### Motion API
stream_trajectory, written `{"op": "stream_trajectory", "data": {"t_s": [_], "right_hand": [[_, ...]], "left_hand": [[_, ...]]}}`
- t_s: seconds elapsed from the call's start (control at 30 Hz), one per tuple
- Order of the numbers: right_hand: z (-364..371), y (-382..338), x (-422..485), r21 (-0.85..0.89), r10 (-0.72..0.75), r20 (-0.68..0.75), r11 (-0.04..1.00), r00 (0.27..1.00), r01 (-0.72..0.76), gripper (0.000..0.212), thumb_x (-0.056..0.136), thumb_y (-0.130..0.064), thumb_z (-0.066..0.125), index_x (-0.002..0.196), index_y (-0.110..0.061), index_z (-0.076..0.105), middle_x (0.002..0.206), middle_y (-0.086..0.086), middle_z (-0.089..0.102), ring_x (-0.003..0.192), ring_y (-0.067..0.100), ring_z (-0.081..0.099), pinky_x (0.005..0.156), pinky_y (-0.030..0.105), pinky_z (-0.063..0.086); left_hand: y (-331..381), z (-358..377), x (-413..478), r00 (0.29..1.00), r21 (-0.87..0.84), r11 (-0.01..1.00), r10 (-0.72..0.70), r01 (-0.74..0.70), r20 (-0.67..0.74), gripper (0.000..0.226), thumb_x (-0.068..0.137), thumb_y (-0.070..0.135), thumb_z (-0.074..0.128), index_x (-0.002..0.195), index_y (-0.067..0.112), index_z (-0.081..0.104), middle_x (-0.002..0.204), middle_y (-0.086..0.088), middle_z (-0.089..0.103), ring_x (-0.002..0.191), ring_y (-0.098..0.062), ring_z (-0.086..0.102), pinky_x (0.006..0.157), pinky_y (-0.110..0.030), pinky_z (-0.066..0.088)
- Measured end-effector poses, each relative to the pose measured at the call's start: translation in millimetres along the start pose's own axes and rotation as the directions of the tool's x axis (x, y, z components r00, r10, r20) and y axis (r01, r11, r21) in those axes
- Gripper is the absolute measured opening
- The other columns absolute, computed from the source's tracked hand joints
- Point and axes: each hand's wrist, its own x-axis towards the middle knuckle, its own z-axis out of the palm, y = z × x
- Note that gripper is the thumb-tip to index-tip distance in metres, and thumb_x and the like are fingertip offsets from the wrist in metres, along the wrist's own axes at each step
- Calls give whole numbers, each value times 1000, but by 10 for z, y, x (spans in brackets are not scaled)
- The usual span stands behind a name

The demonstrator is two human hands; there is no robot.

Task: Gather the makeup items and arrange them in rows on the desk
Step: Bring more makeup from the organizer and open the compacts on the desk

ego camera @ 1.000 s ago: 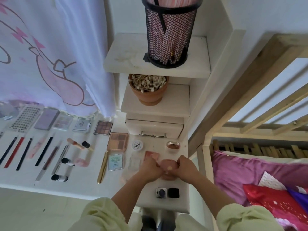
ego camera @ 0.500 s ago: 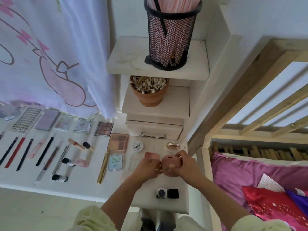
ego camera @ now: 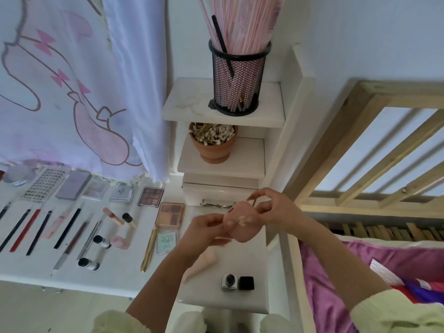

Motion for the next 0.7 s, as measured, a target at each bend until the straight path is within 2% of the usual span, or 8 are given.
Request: {"op": "stream_trajectory", "data": {"t_s": [0.13,0.23,0.37,0.43,0.5,0.6,0.7], "right_hand": [[74,-103,-25,258,-17,-189,964,982,66,38,71,-15,83,103,-5,65,77,6,73,70,12,69,64,23,56],[137,-171,-23,289,-49,-281,948,958,133,23,74,-16,81,93,-5,72,82,4,74,75,11,69,71,26,58],[99,-171,-25,249,-103,-220,956,970,158,26,79,-21,76,103,-11,73,97,9,73,89,21,70,77,37,60],[62,-163,-38,229,-131,-183,958,974,172,29,80,-16,75,108,-11,71,100,11,72,91,23,70,74,33,59],[23,-158,-65,225,-166,-152,954,974,198,30,80,-8,74,110,-10,70,99,9,74,87,18,70,71,24,57],[-51,-164,-113,137,-225,-94,962,970,236,36,75,-7,79,110,-9,71,97,5,75,87,14,71,73,19,54],[-52,-188,-150,-53,-294,-95,956,951,290,36,68,-19,84,103,-22,73,92,-4,75,86,15,70,76,21,54]], "left_hand": [[134,21,-42,999,-30,999,24,-22,47,42,75,28,78,104,1,64,97,-14,74,92,-29,71,86,-40,56],[216,56,-75,998,-101,994,54,-51,31,38,73,23,79,98,0,62,94,-18,73,91,-30,71,76,-31,55],[262,54,-66,996,-162,983,83,-89,-43,32,71,17,80,92,2,61,91,-21,73,86,-30,72,75,-31,56],[280,31,-57,992,-143,983,106,-114,-61,31,68,16,82,88,3,62,92,-21,72,87,-32,71,80,-36,58],[294,-2,-58,988,-86,986,135,-142,-81,35,65,18,85,89,3,64,92,-19,73,84,-30,71,83,-39,57],[330,-43,-73,978,-15,984,177,-180,-112,31,68,9,84,93,2,67,89,-15,73,76,-23,69,74,-32,58],[367,-73,-92,972,-7,978,208,-210,-111,31,71,1,80,100,1,68,89,-14,74,78,-21,69,69,-25,56]]}}
